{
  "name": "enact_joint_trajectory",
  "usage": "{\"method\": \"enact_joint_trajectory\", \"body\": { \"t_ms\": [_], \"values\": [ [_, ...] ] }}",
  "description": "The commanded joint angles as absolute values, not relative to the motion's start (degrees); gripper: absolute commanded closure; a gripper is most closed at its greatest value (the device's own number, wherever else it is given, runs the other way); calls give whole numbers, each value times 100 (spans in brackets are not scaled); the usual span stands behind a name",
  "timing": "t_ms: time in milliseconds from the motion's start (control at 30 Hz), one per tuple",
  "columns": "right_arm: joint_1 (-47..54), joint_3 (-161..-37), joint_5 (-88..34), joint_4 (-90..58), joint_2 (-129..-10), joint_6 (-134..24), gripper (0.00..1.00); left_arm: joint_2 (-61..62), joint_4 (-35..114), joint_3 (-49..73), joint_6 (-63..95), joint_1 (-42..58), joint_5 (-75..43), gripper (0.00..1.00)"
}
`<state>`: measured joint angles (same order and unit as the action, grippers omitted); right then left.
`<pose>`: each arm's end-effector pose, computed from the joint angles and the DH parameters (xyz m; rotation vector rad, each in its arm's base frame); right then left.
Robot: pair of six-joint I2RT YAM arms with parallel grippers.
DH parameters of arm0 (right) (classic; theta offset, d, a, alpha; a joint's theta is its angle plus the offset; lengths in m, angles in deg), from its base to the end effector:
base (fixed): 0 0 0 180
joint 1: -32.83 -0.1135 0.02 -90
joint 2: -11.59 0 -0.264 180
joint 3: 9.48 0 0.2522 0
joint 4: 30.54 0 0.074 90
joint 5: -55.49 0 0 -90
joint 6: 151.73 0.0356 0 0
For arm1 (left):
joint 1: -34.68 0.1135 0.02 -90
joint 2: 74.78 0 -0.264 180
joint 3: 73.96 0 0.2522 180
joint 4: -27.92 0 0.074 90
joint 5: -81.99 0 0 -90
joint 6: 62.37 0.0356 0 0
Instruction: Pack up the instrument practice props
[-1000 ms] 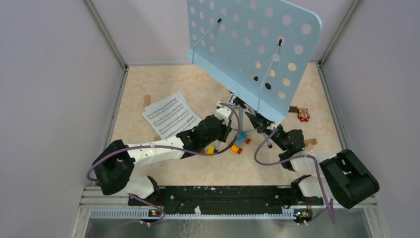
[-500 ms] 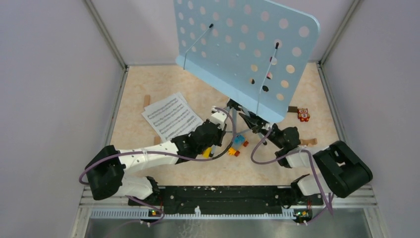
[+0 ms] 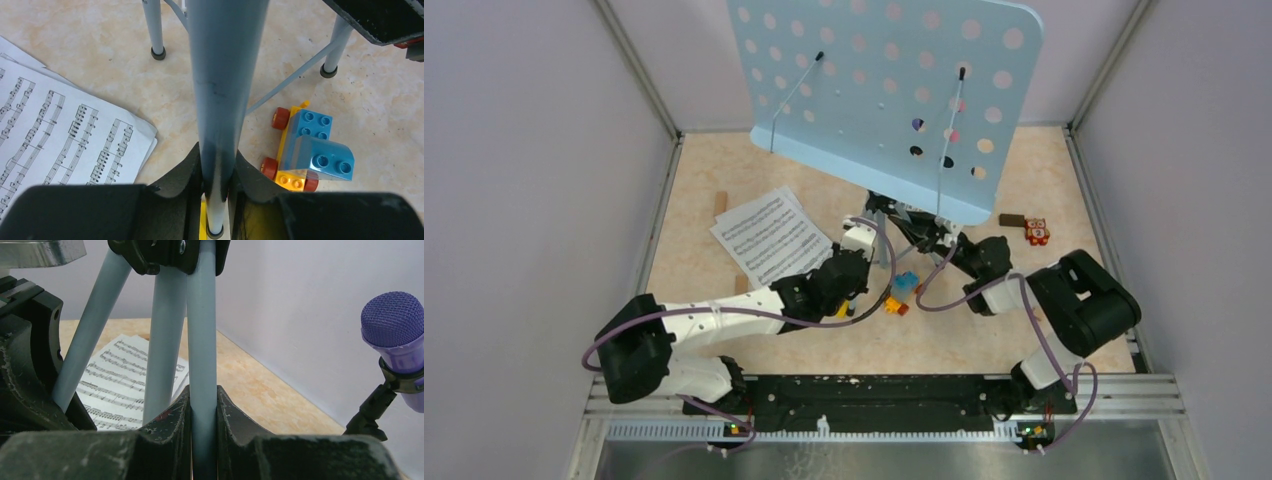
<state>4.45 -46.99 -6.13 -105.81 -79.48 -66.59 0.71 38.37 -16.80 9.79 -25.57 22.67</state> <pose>0.2318 0.1445 0.2135 -0.7628 1.0098 0.6499 0.1572 -0.2384 0.2394 0.4178 1.9679 -0.3170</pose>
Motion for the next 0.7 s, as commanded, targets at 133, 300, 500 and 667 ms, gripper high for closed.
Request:
{"method": "enact_joint_trajectory", "body": {
  "t_ms": [133, 300, 500, 667],
  "values": [
    [507, -4756, -844, -10257, -8435, -6415, 100, 317, 3835, -1443, 1074, -2439, 2560, 100],
    [506, -4538, -1007, -10466, -8535, -6384, 100, 353, 3614, -1295, 1350, -2436, 2417, 100],
    [511, -4238, -1221, -10651, -8385, -6314, 94, 350, 3805, -1358, 1169, -2439, 2428, 98],
    [512, -3991, -1361, -10644, -8110, -6321, 81, 259, 3878, -1584, 928, -2433, 2364, 85]
  ]
}}
